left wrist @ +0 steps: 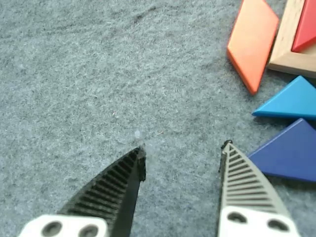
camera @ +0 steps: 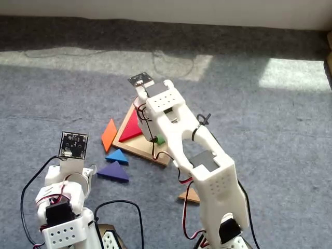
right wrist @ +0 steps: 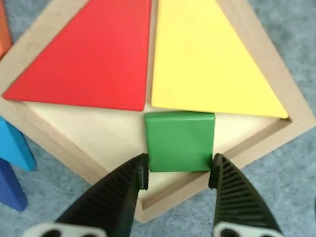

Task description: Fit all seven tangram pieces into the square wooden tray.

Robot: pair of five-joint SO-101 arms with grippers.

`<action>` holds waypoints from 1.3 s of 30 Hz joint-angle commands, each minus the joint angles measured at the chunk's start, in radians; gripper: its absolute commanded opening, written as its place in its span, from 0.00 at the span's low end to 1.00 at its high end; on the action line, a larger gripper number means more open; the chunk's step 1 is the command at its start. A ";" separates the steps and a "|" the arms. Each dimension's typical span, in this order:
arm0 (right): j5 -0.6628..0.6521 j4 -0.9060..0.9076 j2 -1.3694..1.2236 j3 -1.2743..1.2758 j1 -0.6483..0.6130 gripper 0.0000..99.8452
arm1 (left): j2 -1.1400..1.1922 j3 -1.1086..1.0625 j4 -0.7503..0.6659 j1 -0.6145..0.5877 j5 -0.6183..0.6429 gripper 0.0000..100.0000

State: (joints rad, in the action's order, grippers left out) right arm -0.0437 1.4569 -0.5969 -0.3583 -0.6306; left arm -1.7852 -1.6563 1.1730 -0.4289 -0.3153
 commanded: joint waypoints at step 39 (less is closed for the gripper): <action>-0.275 -0.183 1.152 1.353 0.001 0.20 | -0.035 0.004 -0.017 -0.012 0.002 0.25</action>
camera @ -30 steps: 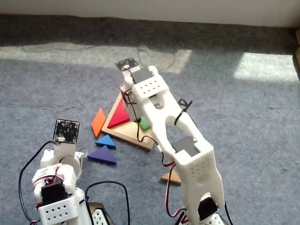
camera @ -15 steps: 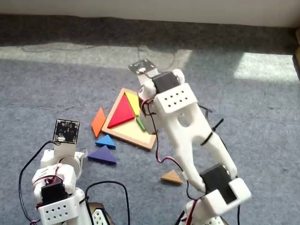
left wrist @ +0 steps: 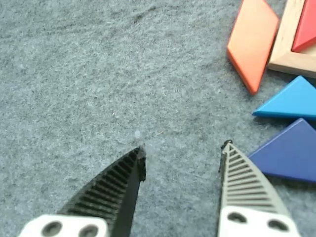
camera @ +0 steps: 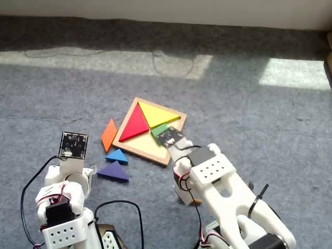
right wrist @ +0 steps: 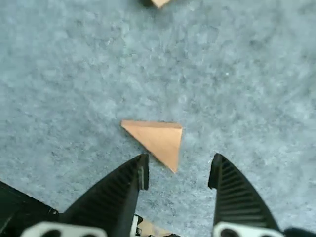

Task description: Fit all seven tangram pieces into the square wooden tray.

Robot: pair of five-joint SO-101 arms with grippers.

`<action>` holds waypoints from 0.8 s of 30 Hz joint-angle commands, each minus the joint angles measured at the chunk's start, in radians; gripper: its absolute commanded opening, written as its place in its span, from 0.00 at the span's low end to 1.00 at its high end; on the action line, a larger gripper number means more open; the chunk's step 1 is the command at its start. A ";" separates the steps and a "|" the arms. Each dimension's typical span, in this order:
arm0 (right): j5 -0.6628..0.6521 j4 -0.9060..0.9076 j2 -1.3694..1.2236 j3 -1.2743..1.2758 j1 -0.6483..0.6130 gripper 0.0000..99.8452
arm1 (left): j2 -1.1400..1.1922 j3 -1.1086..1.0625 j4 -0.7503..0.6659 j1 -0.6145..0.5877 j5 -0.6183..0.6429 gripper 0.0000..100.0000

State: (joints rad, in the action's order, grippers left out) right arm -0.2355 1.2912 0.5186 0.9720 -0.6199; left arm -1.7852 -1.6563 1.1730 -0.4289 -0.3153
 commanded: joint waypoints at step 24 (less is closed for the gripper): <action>-0.153 -0.206 0.031 0.151 -0.114 0.20 | -0.035 0.004 -0.018 -0.012 0.002 0.25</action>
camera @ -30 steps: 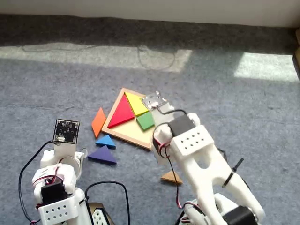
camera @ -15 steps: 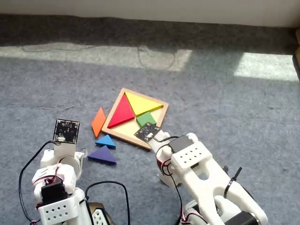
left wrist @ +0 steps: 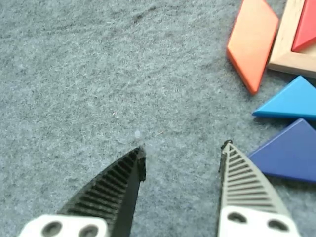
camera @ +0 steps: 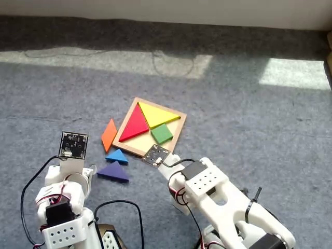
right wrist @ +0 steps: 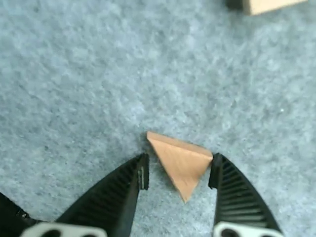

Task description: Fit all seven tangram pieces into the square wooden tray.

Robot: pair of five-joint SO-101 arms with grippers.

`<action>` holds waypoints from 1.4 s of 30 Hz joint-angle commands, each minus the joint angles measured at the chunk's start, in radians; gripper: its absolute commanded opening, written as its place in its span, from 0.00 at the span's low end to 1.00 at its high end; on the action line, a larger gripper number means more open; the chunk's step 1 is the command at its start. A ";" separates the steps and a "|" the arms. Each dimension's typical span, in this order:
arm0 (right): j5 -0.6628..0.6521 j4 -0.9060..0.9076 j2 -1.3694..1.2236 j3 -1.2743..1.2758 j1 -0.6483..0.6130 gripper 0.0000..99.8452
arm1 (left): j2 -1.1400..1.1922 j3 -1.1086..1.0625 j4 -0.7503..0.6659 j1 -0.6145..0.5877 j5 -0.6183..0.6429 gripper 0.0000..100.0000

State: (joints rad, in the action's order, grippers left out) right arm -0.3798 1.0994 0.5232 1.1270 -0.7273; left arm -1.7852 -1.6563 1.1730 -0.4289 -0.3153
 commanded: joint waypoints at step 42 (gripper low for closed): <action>0.048 0.200 -0.412 -0.829 0.051 0.14 | -0.035 0.004 -0.018 -0.013 0.002 0.25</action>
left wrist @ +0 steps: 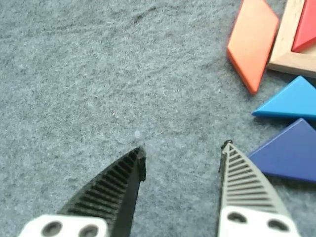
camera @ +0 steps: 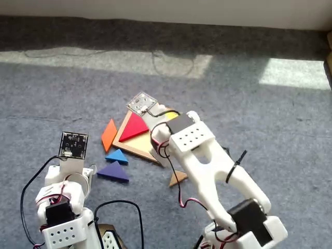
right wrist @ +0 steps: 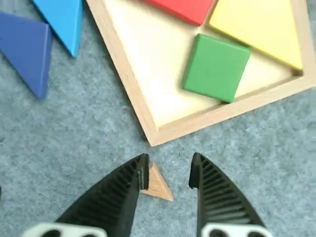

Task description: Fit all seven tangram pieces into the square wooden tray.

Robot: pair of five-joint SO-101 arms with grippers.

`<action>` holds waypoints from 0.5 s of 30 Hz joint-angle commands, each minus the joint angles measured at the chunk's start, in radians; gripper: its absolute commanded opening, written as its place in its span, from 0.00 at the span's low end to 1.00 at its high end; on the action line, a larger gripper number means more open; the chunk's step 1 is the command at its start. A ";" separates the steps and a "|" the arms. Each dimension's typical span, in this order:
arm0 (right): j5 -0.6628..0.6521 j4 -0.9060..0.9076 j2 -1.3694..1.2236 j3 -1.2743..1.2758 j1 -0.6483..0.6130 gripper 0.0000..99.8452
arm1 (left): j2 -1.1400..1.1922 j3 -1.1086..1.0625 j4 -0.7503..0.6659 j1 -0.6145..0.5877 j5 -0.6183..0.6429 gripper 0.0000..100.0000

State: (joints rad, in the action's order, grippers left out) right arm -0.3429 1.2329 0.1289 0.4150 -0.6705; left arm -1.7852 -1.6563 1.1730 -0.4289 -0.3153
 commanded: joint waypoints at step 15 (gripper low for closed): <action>-0.353 0.162 -0.028 0.081 -0.050 0.25 | -0.035 0.004 -0.017 -0.013 0.000 0.25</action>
State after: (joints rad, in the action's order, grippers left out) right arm -0.5992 1.3909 0.0997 0.4887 -0.7165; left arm -1.7852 -1.6563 1.1730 -0.4289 -0.3153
